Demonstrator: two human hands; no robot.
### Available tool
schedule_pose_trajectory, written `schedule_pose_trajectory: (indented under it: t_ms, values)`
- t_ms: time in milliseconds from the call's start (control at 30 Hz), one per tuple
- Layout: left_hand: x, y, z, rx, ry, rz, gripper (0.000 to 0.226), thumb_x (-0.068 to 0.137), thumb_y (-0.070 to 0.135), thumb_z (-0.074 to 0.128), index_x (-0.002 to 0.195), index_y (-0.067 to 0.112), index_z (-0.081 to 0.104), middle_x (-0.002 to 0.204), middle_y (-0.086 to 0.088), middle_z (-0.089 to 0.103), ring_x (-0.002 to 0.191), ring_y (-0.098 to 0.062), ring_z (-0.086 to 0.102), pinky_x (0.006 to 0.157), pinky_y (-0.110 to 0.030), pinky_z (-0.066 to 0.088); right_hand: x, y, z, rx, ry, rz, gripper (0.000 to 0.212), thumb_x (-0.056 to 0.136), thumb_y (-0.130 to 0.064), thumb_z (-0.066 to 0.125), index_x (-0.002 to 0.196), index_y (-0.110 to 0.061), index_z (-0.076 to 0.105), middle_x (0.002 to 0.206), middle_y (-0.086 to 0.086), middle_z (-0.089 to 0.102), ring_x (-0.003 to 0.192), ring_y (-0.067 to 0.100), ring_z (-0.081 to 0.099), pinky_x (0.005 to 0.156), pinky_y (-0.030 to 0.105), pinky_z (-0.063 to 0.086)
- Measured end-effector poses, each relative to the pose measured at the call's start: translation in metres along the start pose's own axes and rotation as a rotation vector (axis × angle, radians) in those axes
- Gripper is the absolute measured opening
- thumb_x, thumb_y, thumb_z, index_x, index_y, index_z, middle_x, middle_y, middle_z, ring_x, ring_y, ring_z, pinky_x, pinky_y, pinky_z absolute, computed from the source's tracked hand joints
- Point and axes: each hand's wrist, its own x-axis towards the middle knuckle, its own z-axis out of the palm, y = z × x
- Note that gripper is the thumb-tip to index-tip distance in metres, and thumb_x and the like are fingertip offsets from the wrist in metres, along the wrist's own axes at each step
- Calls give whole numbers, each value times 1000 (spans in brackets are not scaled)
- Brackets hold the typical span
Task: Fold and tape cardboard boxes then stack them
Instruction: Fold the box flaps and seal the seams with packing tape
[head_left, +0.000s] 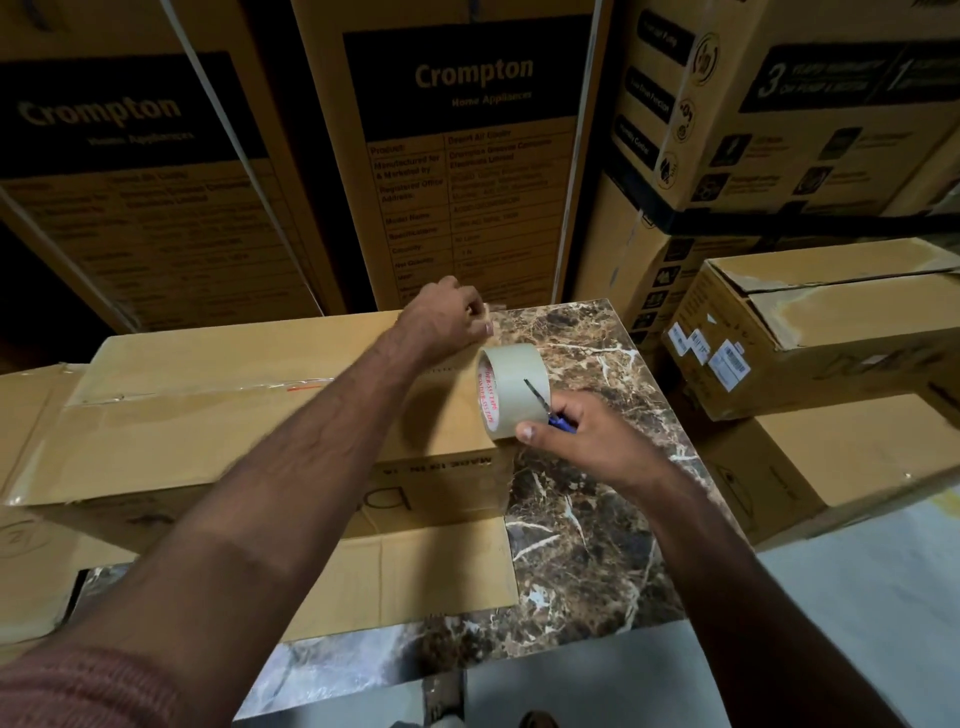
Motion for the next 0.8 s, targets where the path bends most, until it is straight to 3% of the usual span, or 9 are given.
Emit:
schedule_pose_trajectory:
  t_ms: [100,200,300,400,500,567,633,733,800]
  values:
    - [-10,-1,-1,15,-78,24,47,93,50,61,132,23,59,129,-8,50,110,-19,46,96,-38,44,-6,-2,1,20,15,-7,23,94,-30,69,116,-24,71,107,-7,75,101,12,69,93,43,53]
    - [-17,12,4,123,-78,-14,51,97,47,58,140,21,51,139,-10,46,124,-28,44,102,-42,42,-14,-8,3,28,9,-31,18,95,-27,67,113,-25,71,92,-17,75,82,-4,67,77,22,49]
    - [-21,23,12,174,-16,-88,52,98,41,58,143,19,46,148,-10,41,131,-30,39,106,-44,41,-20,-11,5,77,1,-64,13,97,-20,65,109,-18,69,88,-11,74,74,-7,66,63,9,47]
    - [-25,21,15,92,45,-156,45,96,36,63,136,22,49,148,-11,35,131,-29,40,104,-44,44,-24,-12,8,103,10,-77,13,98,-17,63,110,-14,68,96,-5,74,80,-5,69,66,9,49]
    - [-31,21,18,49,53,-140,32,98,39,59,126,26,54,138,-10,41,123,-25,43,102,-43,46,-29,-12,9,120,14,-71,8,98,-16,63,104,-18,67,95,-5,74,82,-3,70,67,11,51]
    - [-32,17,12,28,8,-108,34,98,43,57,127,28,56,136,-9,46,121,-25,46,102,-45,46,-30,-14,9,130,16,-72,13,98,-16,64,110,-18,67,97,-7,73,80,-6,69,65,9,49]
    - [-34,11,6,26,-113,-65,44,96,47,56,135,27,53,141,-7,46,123,-25,48,104,-46,45,-34,-10,10,127,14,-72,29,97,-19,66,125,-17,63,108,-8,71,91,-3,68,71,12,51]
    - [-38,10,5,62,-305,-66,56,101,44,50,153,27,35,163,-8,23,145,-31,31,118,-48,30,-46,1,18,95,24,-53,39,95,-21,68,133,-26,59,118,-14,67,106,-2,62,83,20,48]
    - [-43,13,10,90,-294,-84,59,103,41,47,157,28,28,167,-8,10,150,-33,21,121,-49,24,-51,3,23,80,69,-66,36,97,-19,66,131,-28,59,115,-18,66,106,-4,60,84,20,48]
